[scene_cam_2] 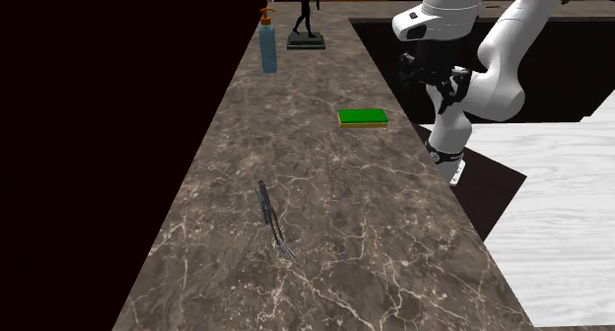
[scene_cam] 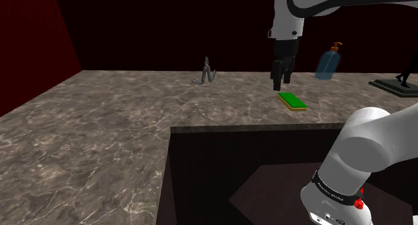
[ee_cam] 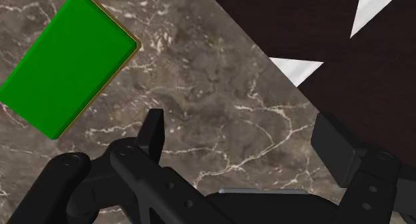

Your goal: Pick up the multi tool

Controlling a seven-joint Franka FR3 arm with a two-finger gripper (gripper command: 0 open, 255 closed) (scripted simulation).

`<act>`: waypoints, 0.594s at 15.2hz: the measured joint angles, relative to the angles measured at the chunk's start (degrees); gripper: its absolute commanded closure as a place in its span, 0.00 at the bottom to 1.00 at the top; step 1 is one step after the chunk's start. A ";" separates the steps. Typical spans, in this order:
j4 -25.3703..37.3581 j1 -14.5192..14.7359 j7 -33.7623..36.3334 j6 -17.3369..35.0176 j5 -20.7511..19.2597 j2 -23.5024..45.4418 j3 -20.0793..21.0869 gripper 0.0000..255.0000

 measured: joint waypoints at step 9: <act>7.97 2.56 -17.30 7.64 -4.52 12.62 -7.38 0.00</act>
